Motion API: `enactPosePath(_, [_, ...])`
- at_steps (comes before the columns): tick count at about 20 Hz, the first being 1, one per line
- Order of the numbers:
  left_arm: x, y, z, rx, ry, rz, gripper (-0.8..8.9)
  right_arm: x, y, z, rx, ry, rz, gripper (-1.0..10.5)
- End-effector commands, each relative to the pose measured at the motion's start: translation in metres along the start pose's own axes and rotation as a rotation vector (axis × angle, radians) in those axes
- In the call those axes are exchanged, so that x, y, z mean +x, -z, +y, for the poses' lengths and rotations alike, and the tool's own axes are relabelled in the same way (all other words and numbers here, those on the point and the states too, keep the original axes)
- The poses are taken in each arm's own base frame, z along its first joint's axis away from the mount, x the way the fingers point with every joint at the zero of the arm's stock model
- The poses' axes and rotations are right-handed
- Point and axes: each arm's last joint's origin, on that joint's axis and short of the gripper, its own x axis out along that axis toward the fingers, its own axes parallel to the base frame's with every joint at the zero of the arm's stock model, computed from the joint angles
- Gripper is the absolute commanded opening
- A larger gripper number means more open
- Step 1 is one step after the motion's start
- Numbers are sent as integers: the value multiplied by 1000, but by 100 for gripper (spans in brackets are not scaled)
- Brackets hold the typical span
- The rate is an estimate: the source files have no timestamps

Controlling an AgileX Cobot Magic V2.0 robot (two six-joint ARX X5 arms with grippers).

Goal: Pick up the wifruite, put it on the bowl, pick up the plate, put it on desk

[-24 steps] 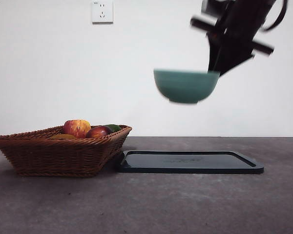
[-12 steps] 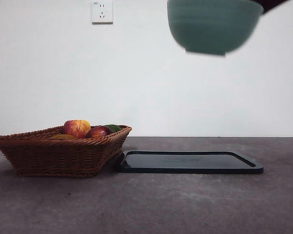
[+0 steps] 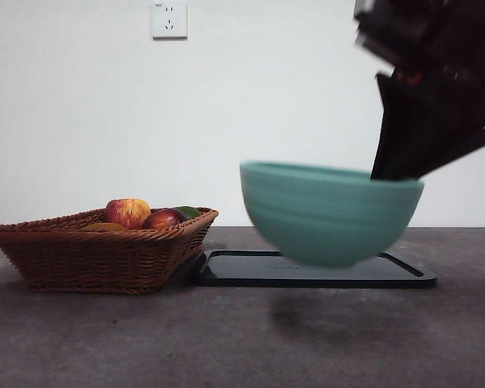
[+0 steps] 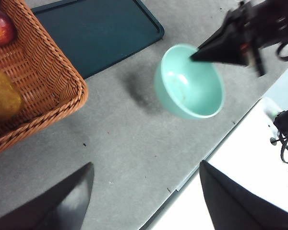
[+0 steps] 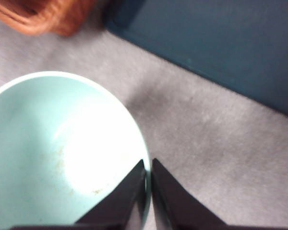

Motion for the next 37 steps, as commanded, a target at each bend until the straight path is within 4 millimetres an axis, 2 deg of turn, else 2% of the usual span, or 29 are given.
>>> enactPosePath(1, [-1,-3,-1,18,9,-10,343,15,-1,0,13,4,30,11])
enactPosePath(6, [-1,-3,-1,18,9,-10,343,44,-1,-2,12,9,87,11])
enactPosePath(9, [-1,-3,-1,17,9,-9,343,53,1,-2,6,35,112,11])
enactPosePath(12, [-1,-3,-1,18,9,-10,343,55,2,2,-10,39,110,17])
enactPosePath(13, [-1,-3,-1,18,9,-10,343,55,2,4,-14,41,106,50])
enactPosePath(15, [-1,-3,-1,18,9,-10,343,56,2,7,-24,35,101,205])
enactPosePath(20, [-1,-3,-1,16,9,-8,343,52,1,9,-28,33,84,231])
enactPosePath(24, [-1,-2,-1,14,9,-4,343,25,-9,13,-46,87,1,232])
enactPosePath(29, [-1,-2,-1,13,9,-2,343,-31,-10,21,-77,60,-82,232])
enactPosePath(33, [-1,-1,-1,9,10,6,343,-76,2,27,-109,-66,-127,232])
enactPosePath(37, [-1,-1,-1,6,10,9,344,-107,22,31,-131,-226,-138,231])
